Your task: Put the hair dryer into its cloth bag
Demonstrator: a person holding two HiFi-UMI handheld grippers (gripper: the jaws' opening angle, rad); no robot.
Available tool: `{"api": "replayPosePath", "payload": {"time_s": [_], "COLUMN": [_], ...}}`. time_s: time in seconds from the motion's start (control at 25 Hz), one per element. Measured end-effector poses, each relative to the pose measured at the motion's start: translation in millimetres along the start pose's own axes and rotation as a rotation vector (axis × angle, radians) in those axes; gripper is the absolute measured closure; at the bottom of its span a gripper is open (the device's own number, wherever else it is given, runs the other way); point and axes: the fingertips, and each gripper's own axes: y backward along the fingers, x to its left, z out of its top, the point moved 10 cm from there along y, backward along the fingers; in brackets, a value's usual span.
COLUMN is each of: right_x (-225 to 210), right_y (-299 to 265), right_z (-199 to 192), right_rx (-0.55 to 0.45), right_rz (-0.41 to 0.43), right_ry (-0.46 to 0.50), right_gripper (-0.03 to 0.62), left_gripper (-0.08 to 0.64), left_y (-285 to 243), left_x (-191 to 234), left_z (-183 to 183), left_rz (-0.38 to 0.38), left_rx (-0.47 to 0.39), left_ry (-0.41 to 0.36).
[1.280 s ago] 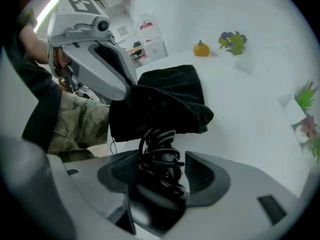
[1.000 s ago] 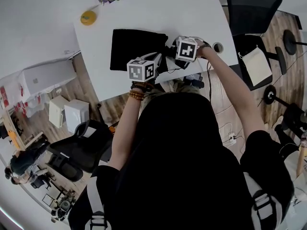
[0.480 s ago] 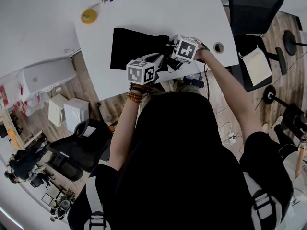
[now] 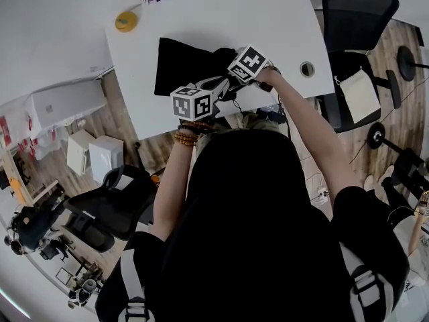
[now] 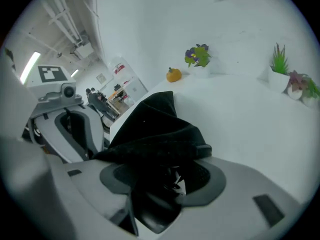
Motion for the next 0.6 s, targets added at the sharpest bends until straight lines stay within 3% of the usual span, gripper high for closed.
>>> {"api": "replayPosePath", "payload": {"time_s": [0.16, 0.28, 0.36, 0.48, 0.6], "right_x": [-7.6, -11.6, -11.2, -5.5, -3.2], "right_y": [-7.7, -8.2, -1.2, 20.4, 46.4], "right_z": [-1.9, -13.5, -21.0, -33.7, -60.5], "right_rx": [-0.068, -0.184, -0.262, -0.311, -0.317], "right_rz": [-0.065, -0.103, -0.058, 0.016, 0.011], "right_ry": [-0.167, -0.253, -0.225, -0.078, 0.020], "right_gripper": [0.333, 0.341, 0.351, 0.337, 0.337], "left_gripper": [0.520, 0.520, 0.520, 0.520, 0.520], "left_y": [0.7, 0.6, 0.5, 1.3, 1.5], "left_x": [3.1, 11.1, 14.7, 15.9, 13.1], "left_z": [-2.4, -7.8, -9.4, -9.6, -10.1], "left_rz": [0.016, 0.049, 0.060, 0.061, 0.054], "left_rx": [-0.012, -0.019, -0.015, -0.008, -0.009], "left_ry": [0.023, 0.073, 0.087, 0.081, 0.077]}}
